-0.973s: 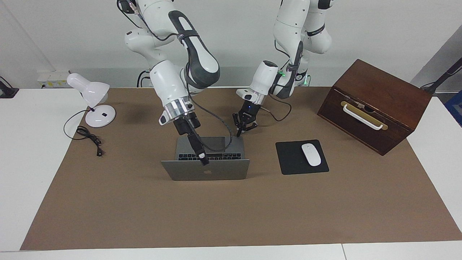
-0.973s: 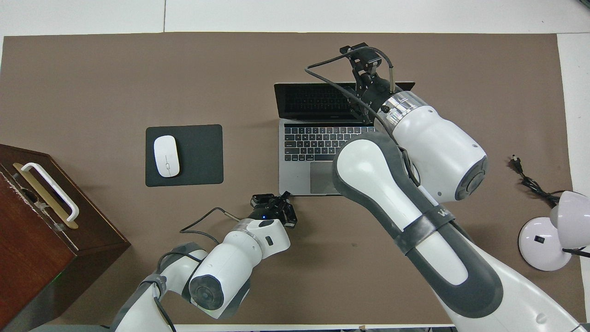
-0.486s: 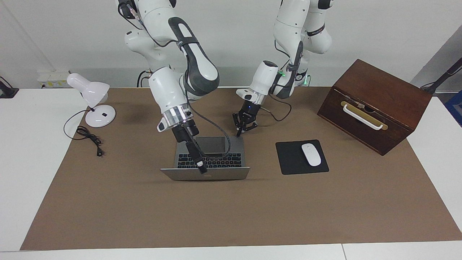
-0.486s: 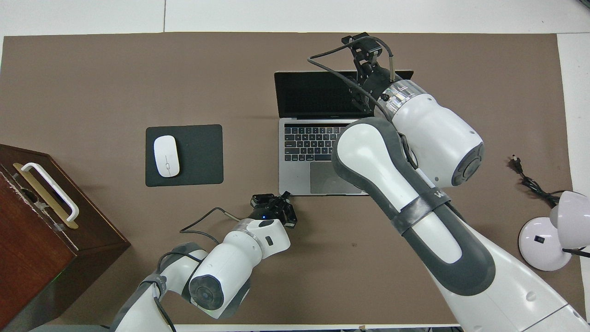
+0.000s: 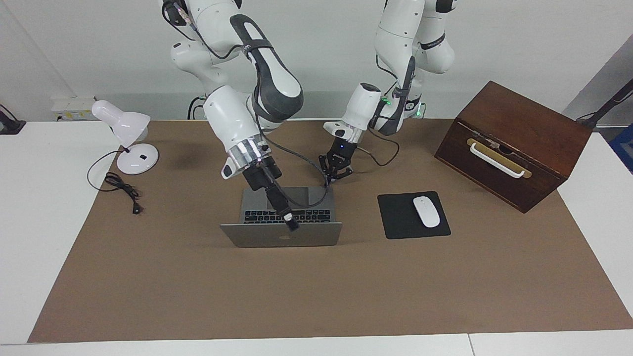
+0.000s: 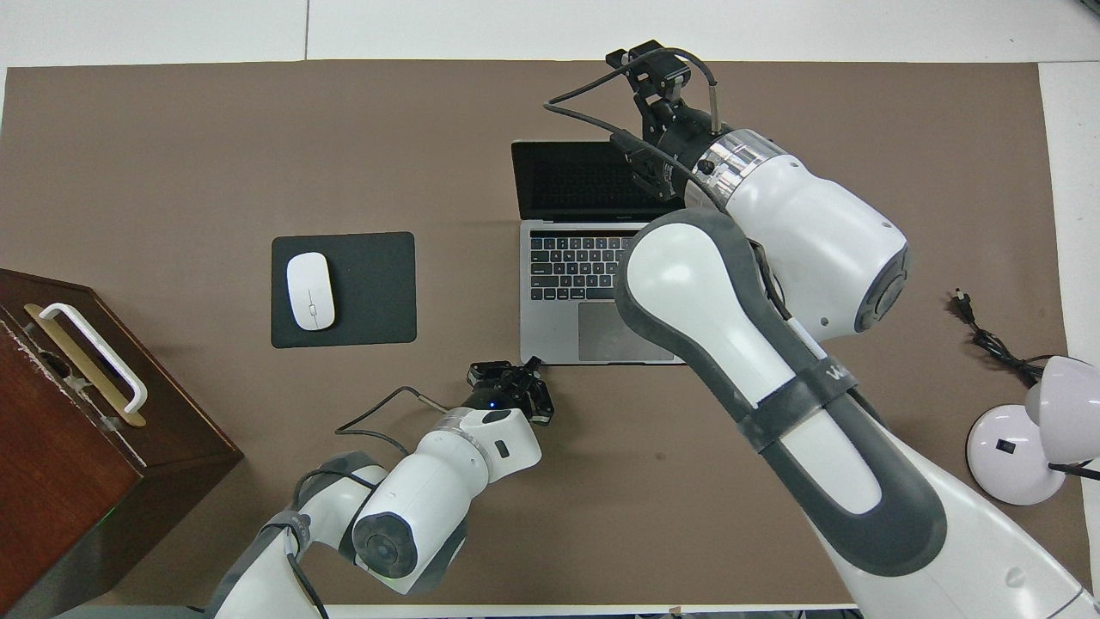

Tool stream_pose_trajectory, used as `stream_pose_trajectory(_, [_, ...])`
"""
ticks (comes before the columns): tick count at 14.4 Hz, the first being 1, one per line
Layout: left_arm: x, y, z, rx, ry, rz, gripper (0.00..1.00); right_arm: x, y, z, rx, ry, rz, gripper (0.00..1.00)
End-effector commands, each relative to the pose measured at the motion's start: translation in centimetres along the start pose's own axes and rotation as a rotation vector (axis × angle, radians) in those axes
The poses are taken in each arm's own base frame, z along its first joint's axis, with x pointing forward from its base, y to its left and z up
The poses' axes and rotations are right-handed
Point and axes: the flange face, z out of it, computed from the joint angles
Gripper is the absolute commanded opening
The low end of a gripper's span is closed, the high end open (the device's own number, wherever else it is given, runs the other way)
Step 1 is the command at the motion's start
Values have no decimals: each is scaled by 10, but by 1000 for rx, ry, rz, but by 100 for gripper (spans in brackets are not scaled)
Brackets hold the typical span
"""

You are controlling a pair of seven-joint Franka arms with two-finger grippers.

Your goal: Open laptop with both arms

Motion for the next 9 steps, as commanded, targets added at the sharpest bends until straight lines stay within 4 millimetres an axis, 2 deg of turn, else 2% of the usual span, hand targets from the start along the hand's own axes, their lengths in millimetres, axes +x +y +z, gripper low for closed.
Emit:
stream_pose_trajectory(1, [-4, -2, 19, 14, -5, 0, 0, 5, -19, -18, -17, -77, -37, 100])
stream_pose_trajectory(5, [-3, -2, 19, 14, -4, 0, 0, 34, -50, -35, -79, -119, -184, 100])
stream_pose_trajectory(6, [-3, -2, 19, 15, -3, -1, 0, 47, -57, -41, -116, -133, -230, 100])
stream_pose_trajectory(9, [10, -5, -4, 15, 35, -15, 0, 87, -81, -75, -278, -167, -406, 100])
